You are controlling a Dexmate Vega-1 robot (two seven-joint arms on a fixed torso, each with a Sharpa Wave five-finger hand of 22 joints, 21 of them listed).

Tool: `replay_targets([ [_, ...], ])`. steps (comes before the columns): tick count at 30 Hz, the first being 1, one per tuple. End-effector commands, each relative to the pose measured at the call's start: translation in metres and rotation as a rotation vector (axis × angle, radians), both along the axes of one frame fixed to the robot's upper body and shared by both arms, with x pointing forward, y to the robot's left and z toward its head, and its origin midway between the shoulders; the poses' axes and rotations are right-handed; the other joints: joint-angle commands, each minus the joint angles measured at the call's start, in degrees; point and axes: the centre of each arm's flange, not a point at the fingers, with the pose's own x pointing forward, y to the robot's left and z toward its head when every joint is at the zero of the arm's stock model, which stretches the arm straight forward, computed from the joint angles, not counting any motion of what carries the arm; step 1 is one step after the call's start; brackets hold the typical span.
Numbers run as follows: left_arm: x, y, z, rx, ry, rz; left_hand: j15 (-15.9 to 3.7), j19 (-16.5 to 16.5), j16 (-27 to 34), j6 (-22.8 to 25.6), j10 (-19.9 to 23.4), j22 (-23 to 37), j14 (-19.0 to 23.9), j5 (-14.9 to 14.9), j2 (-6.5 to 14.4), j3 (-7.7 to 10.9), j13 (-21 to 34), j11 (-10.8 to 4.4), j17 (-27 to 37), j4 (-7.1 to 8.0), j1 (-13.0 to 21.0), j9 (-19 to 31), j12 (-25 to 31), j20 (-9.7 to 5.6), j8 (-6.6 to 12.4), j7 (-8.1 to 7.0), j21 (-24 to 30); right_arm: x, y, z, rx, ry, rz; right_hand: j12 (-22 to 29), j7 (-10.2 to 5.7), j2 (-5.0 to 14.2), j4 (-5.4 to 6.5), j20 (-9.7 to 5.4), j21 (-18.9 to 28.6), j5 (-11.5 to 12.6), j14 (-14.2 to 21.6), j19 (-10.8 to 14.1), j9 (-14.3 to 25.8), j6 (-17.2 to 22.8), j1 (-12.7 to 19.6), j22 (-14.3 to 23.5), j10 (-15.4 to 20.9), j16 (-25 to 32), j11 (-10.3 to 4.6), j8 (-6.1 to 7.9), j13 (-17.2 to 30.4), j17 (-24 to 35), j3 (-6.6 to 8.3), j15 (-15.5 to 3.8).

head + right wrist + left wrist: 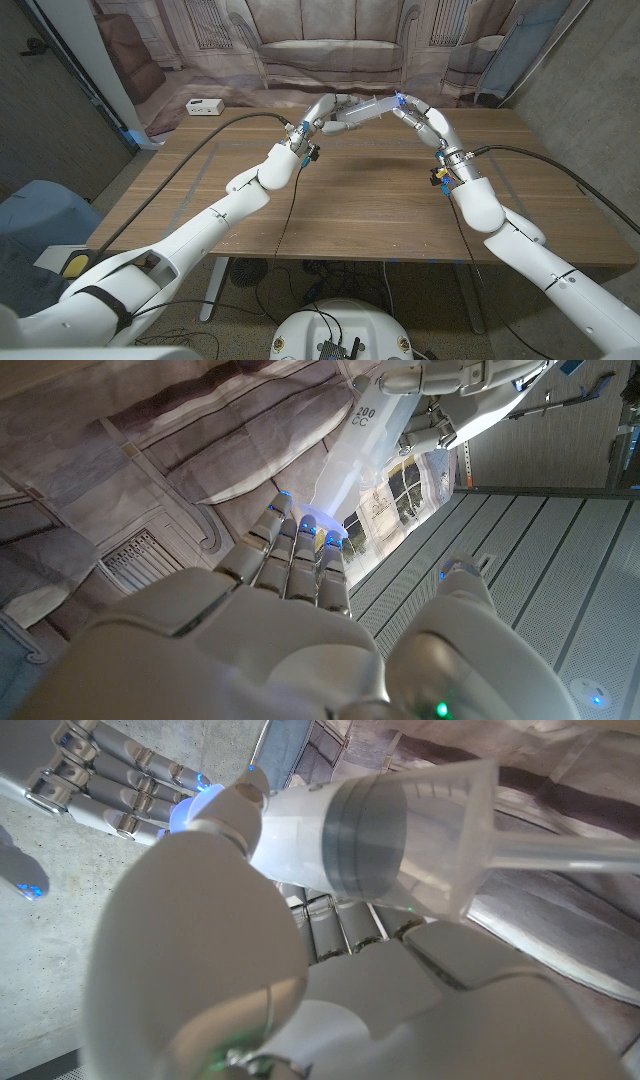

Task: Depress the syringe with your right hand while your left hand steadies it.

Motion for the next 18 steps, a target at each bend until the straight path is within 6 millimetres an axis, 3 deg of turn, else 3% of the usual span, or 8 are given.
replay_targets([
  [1,-0.0023,-0.0009,0.0009,0.002,-0.007,-0.003,-2.83,0.0,0.5,0.4,0.3,0.0,3.2,0.4,5.6,1.75,0.3,-0.23,0.2,1.28,0.9,0.2,-0.1,-0.03,0.26,0.08,0.4,-0.0010,0.0011,-0.0010,-0.004,0.003,0.003,0.0,0.17,0.25,-0.09,-0.16,0.0,0.0,0.5,0.6,0.3,0.7,0.7,0.3,0.3,0.2,-0.01,0.37,0.1,0.1,0.21,-0.04],
  [18,-0.0042,-0.0025,-0.0008,0.002,-0.005,-0.003,-2.82,-0.2,0.4,0.3,0.3,0.0,3.0,0.4,5.6,1.75,0.3,-0.11,0.3,1.31,0.8,0.2,-0.3,-0.02,0.22,0.04,0.6,-0.0003,0.0020,-0.0057,-0.007,0.010,0.014,0.0,0.10,0.45,0.02,-0.16,0.1,-0.2,1.5,1.4,0.3,1.2,0.8,0.3,0.8,0.5,-0.06,0.39,0.2,0.3,0.17,-0.19],
])
